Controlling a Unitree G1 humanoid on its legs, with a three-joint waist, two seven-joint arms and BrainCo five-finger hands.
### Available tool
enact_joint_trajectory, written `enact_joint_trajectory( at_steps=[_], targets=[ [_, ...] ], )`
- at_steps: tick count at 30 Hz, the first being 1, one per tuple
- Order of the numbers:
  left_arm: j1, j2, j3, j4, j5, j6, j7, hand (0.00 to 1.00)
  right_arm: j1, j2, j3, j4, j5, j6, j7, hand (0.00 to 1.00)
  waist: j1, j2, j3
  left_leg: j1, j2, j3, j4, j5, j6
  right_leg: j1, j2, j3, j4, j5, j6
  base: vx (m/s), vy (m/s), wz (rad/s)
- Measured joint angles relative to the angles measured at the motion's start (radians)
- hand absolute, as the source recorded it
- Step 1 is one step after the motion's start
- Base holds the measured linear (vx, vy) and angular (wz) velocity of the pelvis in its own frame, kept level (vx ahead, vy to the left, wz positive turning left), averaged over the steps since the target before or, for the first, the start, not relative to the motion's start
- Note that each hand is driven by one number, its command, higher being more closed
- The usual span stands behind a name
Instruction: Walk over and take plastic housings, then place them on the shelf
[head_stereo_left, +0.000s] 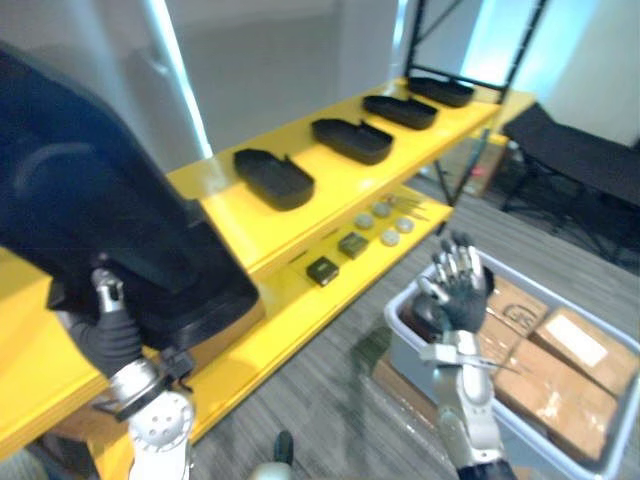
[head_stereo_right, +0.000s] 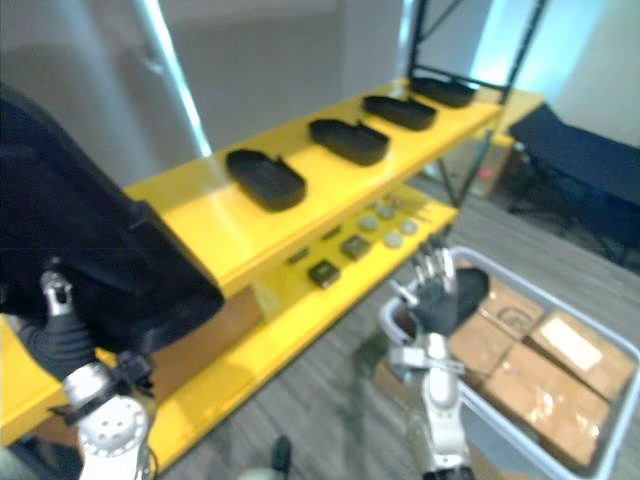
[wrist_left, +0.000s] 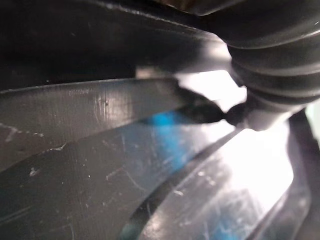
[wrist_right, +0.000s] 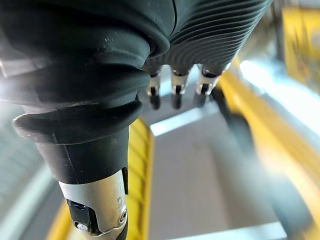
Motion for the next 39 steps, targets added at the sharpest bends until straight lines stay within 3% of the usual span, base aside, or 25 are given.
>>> enact_joint_trajectory(
  at_steps=[2, 9, 15, 25, 27, 29, 31, 33, 36, 38, 39],
  targets=[
    [0.023, -0.030, 0.034, -0.007, -0.001, 0.000, -0.029, 1.00, -0.034, 0.001, 0.042, 0.029, 0.003, 0.025, 0.027, 0.00, 0.023, -0.005, 0.007, -0.008, -0.009, -0.024, 0.000, 0.003, 0.000, 0.003, -0.003, -0.015, 0.011, -0.012, -0.002, 0.00, 0.011, 0.31],
    [0.063, -0.055, 0.075, -0.023, 0.001, -0.001, -0.138, 1.00, -0.074, -0.007, 0.105, 0.074, -0.008, 0.082, 0.072, 0.00, 0.052, -0.007, 0.036, -0.006, -0.014, -0.058, 0.000, 0.006, -0.002, 0.019, -0.001, -0.049, 0.032, -0.039, 0.002, -0.04, 0.001, 0.17],
    [0.065, -0.040, 0.078, -0.023, 0.042, -0.005, -0.195, 1.00, -0.074, -0.055, 0.086, 0.077, 0.003, 0.127, 0.101, 0.00, 0.050, -0.005, 0.048, -0.003, -0.014, -0.066, 0.000, 0.006, -0.002, 0.026, 0.001, -0.054, 0.038, -0.044, 0.001, -0.03, 0.002, 0.04],
    [0.058, 0.023, 0.078, -0.013, 0.066, 0.007, -0.215, 1.00, -0.067, -0.096, 0.047, 0.079, 0.003, 0.136, 0.225, 0.00, 0.049, 0.002, 0.076, 0.016, 0.006, -0.050, 0.001, 0.011, -0.002, 0.013, 0.002, -0.030, 0.088, -0.071, -0.007, -0.02, -0.011, -0.06],
    [0.061, 0.022, 0.078, -0.004, 0.059, 0.017, -0.221, 1.00, -0.061, -0.096, 0.041, 0.079, 0.004, 0.149, 0.245, 0.00, 0.051, 0.007, 0.080, 0.011, 0.006, -0.056, 0.001, 0.014, 0.001, 0.024, 0.007, -0.054, 0.089, -0.074, -0.007, -0.04, -0.031, 0.28],
    [0.047, 0.022, 0.075, 0.018, 0.057, 0.016, -0.254, 1.00, -0.034, -0.098, 0.036, 0.074, 0.002, 0.151, 0.241, 0.00, 0.037, 0.001, 0.094, 0.001, 0.006, 0.020, 0.002, 0.006, 0.043, 0.063, 0.009, -0.132, 0.074, -0.067, 0.009, -0.05, -0.002, 0.87],
    [0.043, 0.022, 0.065, 0.023, 0.057, -0.001, -0.264, 1.00, -0.026, -0.115, 0.035, 0.073, -0.003, 0.151, 0.237, 0.00, 0.026, 0.002, 0.105, -0.017, 0.004, 0.055, 0.005, 0.024, 0.054, 0.083, 0.008, -0.190, 0.077, -0.071, 0.014, -0.05, 0.018, 1.01],
    [0.043, 0.022, 0.057, 0.023, 0.059, -0.003, -0.265, 1.00, -0.029, -0.118, 0.032, 0.073, -0.011, 0.148, 0.233, 0.00, 0.046, 0.002, 0.121, -0.027, -0.009, 0.058, 0.005, 0.035, 0.052, 0.082, -0.002, -0.196, 0.086, -0.091, 0.011, -0.04, 0.046, 0.48],
    [0.028, 0.037, 0.057, 0.023, 0.066, -0.006, -0.277, 1.00, -0.026, -0.110, 0.029, 0.073, -0.017, 0.125, 0.233, 0.00, 0.046, 0.001, 0.132, -0.028, -0.042, 0.040, 0.005, 0.033, 0.054, 0.064, -0.021, -0.126, 0.146, -0.166, -0.037, -0.04, 0.038, 0.39],
    [-0.024, 0.084, 0.053, 0.024, 0.066, -0.033, -0.312, 1.00, -0.019, -0.101, 0.000, 0.062, -0.018, 0.102, 0.230, 0.00, 0.014, -0.005, 0.143, -0.029, -0.075, -0.005, 0.003, 0.038, 0.064, 0.041, -0.009, 0.012, 0.196, -0.243, -0.098, -0.09, -0.009, 0.79],
    [-0.064, 0.120, 0.040, 0.026, 0.066, -0.049, -0.326, 1.00, -0.011, -0.098, -0.014, 0.051, -0.018, 0.090, 0.225, 0.00, -0.007, -0.011, 0.147, -0.034, -0.095, -0.030, 0.001, 0.042, 0.068, 0.037, -0.001, 0.087, 0.210, -0.267, -0.111, -0.08, -0.022, 0.82]
  ],
)
